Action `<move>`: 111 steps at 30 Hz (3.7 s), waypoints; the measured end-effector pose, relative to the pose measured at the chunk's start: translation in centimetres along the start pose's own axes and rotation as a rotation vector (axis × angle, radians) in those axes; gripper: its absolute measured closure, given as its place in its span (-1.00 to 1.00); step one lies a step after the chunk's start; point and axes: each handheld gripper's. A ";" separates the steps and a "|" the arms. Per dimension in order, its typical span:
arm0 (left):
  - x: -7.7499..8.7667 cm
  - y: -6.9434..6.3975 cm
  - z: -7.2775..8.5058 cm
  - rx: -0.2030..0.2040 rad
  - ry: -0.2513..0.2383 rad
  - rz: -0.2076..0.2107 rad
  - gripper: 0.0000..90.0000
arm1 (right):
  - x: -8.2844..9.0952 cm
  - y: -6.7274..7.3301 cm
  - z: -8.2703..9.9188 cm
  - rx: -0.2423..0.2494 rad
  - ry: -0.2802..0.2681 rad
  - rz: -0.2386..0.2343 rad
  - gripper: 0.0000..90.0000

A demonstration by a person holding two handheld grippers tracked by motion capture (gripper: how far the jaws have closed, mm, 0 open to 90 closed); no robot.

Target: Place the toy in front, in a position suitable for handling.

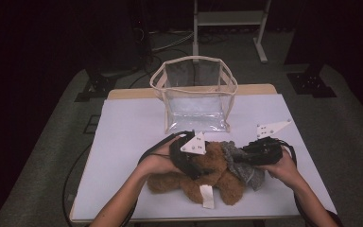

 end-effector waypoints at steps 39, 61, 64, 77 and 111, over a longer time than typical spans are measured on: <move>3.9 -0.5 1.5 0.085 -0.313 -0.051 -0.22 | -0.5 3.4 -8.3 0.166 0.012 -0.013 0.63; 7.6 -1.1 4.0 0.113 -0.396 -0.095 -0.11 | -0.8 4.2 -7.5 0.159 -0.015 0.000 0.64; 7.5 -1.6 3.7 0.075 -0.383 -0.070 -0.11 | -0.9 3.3 -8.3 0.155 -0.024 0.023 0.64; 7.1 -1.3 3.3 0.093 -0.372 -0.083 -0.12 | -0.4 1.9 -7.6 0.111 -0.020 0.066 0.64; -1.2 0.2 -2.5 0.014 -0.027 0.017 -0.64 | 5.7 -1.6 6.6 -0.184 0.144 0.243 0.17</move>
Point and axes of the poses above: each handheld gripper's, and its own axes: x roughly backward along the jaws, z roughly out of its underside, y roughly to its left, and after that the axes turned 3 degrees about x, right-handed
